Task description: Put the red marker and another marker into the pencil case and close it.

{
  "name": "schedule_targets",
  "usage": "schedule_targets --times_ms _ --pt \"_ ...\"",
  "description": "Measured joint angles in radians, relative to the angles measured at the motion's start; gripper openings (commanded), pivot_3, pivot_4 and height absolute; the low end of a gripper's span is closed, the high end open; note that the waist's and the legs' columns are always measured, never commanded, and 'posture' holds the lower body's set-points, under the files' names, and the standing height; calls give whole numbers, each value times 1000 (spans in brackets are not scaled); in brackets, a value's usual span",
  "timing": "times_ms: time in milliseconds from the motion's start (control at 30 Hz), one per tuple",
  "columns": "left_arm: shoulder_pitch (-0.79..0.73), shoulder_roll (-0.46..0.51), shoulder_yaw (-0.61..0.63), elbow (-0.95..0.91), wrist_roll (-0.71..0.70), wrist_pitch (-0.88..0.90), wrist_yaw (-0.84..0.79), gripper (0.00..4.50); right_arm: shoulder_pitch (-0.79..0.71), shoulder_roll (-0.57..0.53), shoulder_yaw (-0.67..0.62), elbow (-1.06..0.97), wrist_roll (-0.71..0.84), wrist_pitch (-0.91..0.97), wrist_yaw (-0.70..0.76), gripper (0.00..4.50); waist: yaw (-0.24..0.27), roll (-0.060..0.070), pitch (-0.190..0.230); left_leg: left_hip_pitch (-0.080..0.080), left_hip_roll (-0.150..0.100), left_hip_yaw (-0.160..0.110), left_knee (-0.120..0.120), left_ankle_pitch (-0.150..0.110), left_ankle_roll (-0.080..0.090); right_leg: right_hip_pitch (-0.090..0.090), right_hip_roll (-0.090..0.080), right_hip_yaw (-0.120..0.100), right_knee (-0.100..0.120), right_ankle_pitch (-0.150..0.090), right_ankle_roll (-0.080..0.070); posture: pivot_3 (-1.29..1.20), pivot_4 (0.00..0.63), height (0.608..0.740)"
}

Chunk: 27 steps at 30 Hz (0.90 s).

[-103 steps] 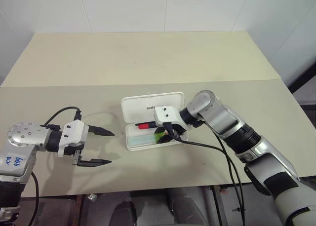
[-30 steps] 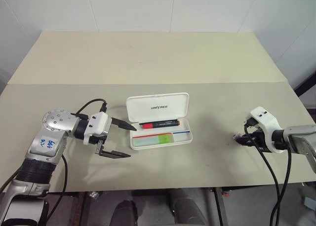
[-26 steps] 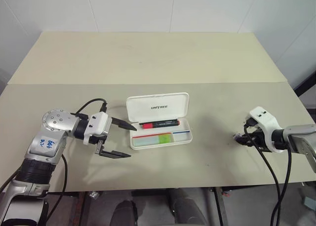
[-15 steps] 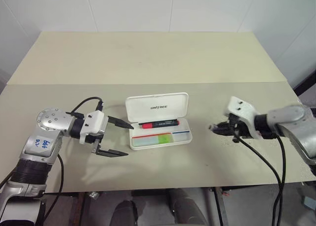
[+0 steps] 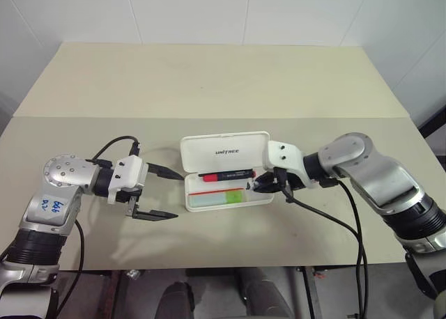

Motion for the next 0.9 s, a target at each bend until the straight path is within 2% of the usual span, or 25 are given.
schedule_targets --times_ms 333,367,433,700,800,900 --pt "21 4 16 -36 -3 16 26 4500 2 3 13 53 -61 -45 41 337 -5 0 0 0 0 0 0 0 0 0 0 0 1 0 0 0 150 740" --pt "21 4 19 -36 -3 17 28 4500 2 8 13 57 -68 -48 41 1052 -5 0 0 0 0 0 0 0 0 0 0 0 1 0 0 0 150 740" --pt "21 4 24 -36 -3 17 29 4500 2 24 13 67 -70 -54 40 1564 -5 0 0 0 0 0 0 0 0 0 1 0 1 0 0 0 150 740" --pt "21 4 27 -36 -3 17 29 4500 2 34 13 72 -69 -55 52 4438 -4 0 0 0 0 0 1 0 0 0 0 0 1 0 0 0 150 740" --pt "21 4 27 -36 -3 17 29 4500 2 36 2 74 -63 -62 59 4477 -5 0 0 0 0 0 1 0 0 0 0 0 1 0 0 0 150 740" --pt "21 4 27 -35 -3 16 30 4500 19 44 -68 71 0 -116 89 4477 -4 0 0 0 0 0 0 0 0 0 0 0 1 0 0 0 150 740"
